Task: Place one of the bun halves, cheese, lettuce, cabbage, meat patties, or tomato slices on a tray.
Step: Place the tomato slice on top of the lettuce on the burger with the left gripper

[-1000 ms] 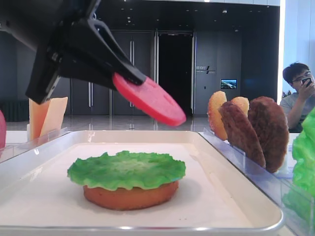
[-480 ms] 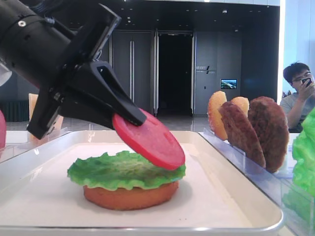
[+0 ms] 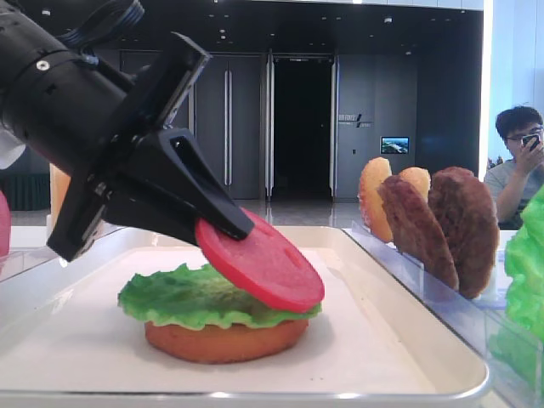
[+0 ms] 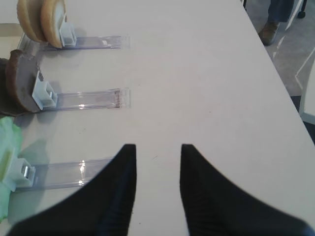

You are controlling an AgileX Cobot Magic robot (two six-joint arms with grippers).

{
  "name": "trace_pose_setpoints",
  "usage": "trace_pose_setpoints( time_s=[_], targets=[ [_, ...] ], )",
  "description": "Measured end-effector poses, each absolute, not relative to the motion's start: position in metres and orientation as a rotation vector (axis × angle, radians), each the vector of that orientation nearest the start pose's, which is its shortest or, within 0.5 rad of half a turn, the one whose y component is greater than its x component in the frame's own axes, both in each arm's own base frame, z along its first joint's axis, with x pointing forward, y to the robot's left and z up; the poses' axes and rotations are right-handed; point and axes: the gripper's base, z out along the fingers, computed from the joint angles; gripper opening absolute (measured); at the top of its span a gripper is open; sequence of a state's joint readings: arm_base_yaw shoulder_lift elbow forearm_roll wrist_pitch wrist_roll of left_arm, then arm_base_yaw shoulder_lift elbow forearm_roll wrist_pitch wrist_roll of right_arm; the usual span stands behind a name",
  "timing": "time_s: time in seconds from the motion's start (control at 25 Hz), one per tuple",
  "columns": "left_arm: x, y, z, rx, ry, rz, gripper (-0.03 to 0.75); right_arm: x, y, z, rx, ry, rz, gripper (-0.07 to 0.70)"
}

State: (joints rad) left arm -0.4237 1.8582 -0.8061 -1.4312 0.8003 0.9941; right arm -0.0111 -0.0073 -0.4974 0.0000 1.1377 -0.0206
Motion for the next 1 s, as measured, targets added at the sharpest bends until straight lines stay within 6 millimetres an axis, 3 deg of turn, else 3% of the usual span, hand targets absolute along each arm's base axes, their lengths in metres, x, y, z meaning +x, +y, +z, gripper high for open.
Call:
trace_pose_setpoints(
  time_s=[0.32, 0.6, 0.76, 1.0],
  targets=[
    [0.253, -0.185, 0.132, 0.333, 2.730, -1.303, 0.064, -0.009, 0.000, 0.270, -0.010, 2.117, -0.019, 0.244],
    [0.252, -0.183, 0.134, 0.315, 2.759, -1.283, 0.259, -0.009, 0.000, 0.270, -0.010, 2.117, -0.019, 0.244],
    [0.249, -0.181, 0.146, 0.320, 2.761, -1.246, 0.317, -0.009, 0.000, 0.270, -0.009, 2.117, -0.018, 0.244],
    [0.247, -0.167, 0.169, 0.323, 2.762, -1.127, 0.326, -0.009, 0.000, 0.270, -0.009, 2.117, -0.018, 0.244]
  ],
)
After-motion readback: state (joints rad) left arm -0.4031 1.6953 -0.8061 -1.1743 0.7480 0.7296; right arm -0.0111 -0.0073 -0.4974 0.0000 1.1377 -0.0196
